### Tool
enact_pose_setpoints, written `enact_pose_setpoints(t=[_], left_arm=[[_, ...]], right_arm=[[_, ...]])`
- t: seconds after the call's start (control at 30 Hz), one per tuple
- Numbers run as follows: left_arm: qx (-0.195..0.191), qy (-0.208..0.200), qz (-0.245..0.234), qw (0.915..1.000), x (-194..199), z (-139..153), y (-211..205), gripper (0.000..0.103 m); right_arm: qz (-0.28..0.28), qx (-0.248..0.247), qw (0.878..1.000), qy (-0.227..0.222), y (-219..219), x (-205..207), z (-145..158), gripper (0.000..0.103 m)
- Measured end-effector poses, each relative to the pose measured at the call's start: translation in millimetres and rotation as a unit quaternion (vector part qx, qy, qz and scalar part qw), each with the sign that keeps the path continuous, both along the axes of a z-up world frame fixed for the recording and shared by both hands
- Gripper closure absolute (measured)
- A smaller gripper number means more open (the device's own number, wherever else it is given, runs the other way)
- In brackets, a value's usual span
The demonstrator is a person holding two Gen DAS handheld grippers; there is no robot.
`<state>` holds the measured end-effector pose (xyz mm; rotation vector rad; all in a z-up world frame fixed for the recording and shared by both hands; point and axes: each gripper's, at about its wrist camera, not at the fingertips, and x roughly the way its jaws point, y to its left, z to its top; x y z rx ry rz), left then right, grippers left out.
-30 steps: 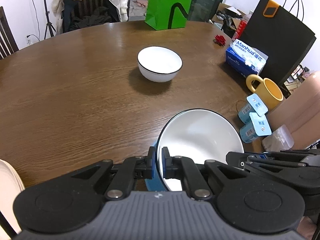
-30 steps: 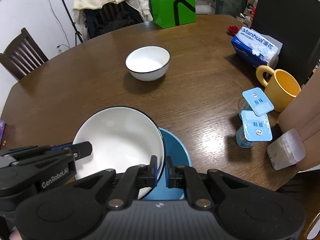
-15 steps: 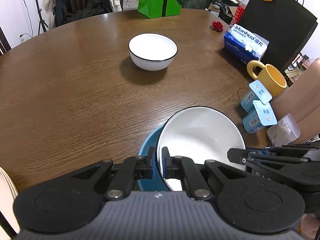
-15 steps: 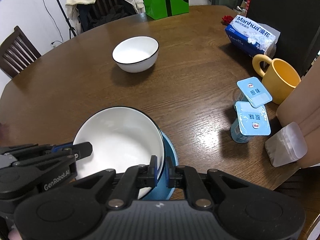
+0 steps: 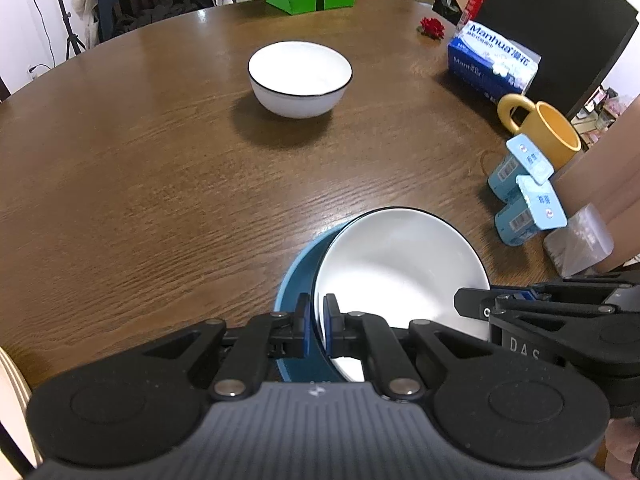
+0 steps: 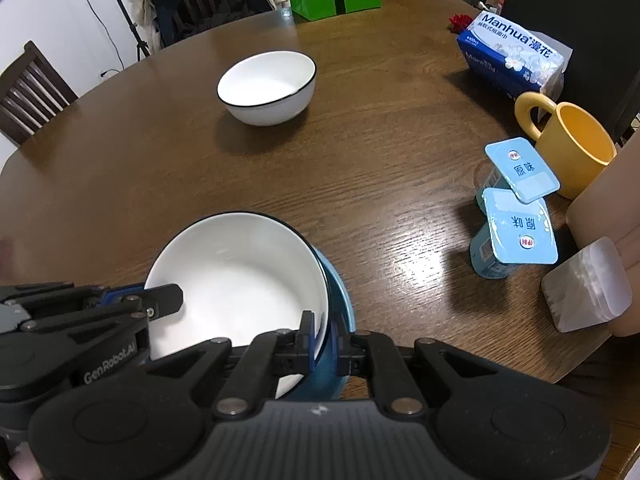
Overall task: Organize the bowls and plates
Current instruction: 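Lower the held white bowl into the blue bowl with both tools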
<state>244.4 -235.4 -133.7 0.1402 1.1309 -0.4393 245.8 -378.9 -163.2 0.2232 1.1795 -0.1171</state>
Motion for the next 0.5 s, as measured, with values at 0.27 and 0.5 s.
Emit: enact_pose_setpoints(t=[0.27, 0.5], left_arm=[[0.017, 0.014, -0.007, 0.9997, 1.6, -9.0, -0.3, 0.096], [0.027, 0.026, -0.009, 0.9993, 4.5, -15.9, 0.4, 0.096]], right_arm=[[0.004, 0.001, 1.0, 0.015, 1.8, 4.2, -9.5, 0.096], [0.008, 0.006, 1.0, 0.029, 4.9, 7.4, -18.1, 0.096]])
